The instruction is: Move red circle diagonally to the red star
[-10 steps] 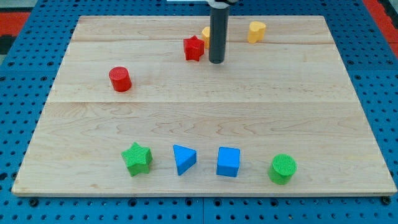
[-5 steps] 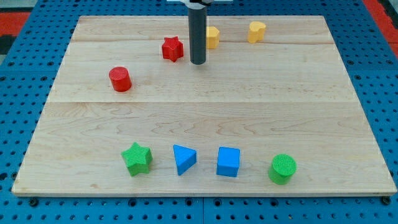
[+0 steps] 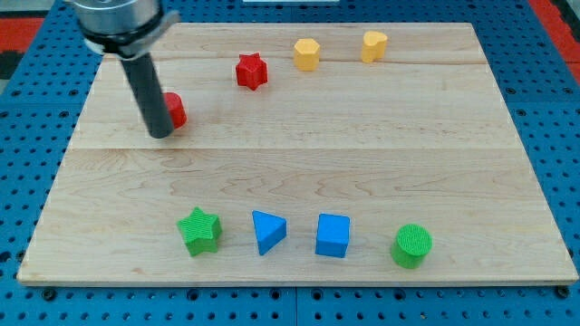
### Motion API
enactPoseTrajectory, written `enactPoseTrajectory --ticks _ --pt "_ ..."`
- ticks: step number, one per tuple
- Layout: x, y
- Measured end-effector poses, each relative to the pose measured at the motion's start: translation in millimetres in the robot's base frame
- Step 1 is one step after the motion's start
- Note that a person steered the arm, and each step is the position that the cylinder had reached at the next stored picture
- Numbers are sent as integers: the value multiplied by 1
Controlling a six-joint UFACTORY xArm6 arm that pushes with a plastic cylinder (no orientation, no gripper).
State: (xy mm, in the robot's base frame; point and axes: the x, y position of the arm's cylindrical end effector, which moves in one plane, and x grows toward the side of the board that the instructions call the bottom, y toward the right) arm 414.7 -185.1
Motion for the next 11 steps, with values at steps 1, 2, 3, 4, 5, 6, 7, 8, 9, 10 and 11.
enactPoseTrajectory --ticks 1,2,3,4,5,6,7,8,9,10,11 --pt "-3 -10" --pt "-14 13" --pt "23 20" --pt "-14 45" --pt "-44 16" --pt "-38 18" --pt "-98 38" --pt "-134 40" --pt "-123 38" --pt "-154 38" --pt "-159 42"
